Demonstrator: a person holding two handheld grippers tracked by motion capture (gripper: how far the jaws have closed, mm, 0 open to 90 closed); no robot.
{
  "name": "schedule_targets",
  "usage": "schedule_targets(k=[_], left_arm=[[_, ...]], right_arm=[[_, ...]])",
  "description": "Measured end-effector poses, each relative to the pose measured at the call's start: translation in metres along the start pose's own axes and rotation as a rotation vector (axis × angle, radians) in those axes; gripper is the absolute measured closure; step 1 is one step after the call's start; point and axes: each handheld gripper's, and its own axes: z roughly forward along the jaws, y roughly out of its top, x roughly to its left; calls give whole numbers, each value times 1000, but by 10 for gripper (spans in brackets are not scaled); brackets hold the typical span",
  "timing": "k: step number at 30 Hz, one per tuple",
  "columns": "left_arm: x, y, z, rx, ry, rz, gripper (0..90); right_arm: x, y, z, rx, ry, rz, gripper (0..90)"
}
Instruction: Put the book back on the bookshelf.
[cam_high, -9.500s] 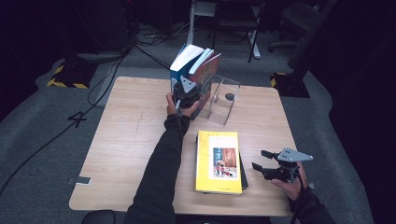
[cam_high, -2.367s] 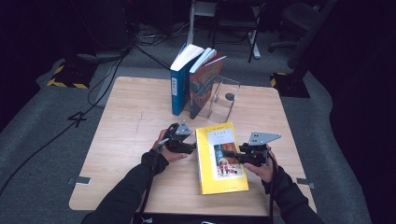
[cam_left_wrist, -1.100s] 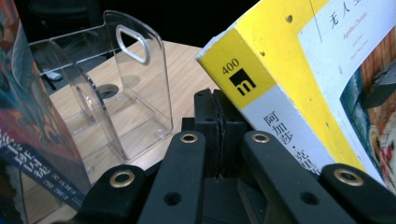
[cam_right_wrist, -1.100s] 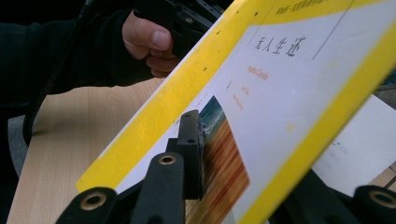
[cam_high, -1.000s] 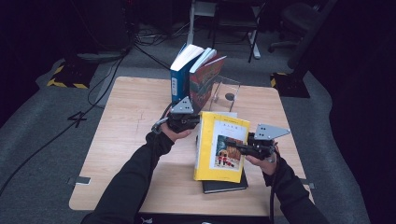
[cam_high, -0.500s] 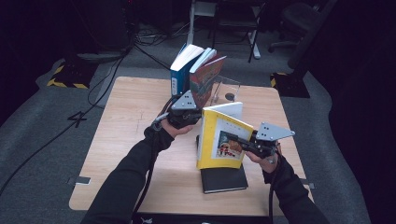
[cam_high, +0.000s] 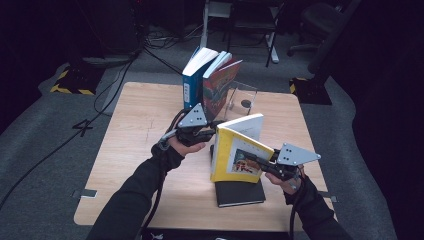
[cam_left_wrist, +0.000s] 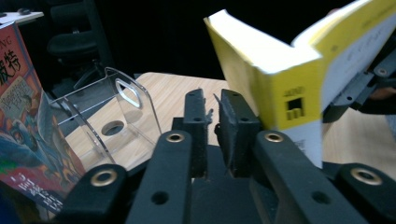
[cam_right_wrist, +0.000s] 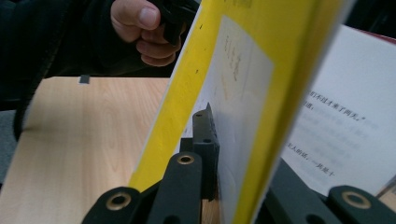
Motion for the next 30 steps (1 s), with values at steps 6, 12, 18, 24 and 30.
schedule_targets(k=[6, 12, 18, 24, 30], left_arm=[[-14, -9, -9, 14, 37, -8, 695], [-24, -25, -13, 43, 41, -3, 653], [-31, -45, -14, 100, 43, -13, 620], [-37, -67, -12, 168, 24, -35, 591], [-45, -87, -14, 236, 11, -66, 559]], right_arm=[[8, -2, -5, -9, 14, -2, 864], [13, -2, -7, -13, 21, -10, 863], [15, -2, -8, -13, 19, -15, 863], [17, -2, -9, -13, 19, -18, 863], [19, -3, -10, -15, 25, -24, 862]])
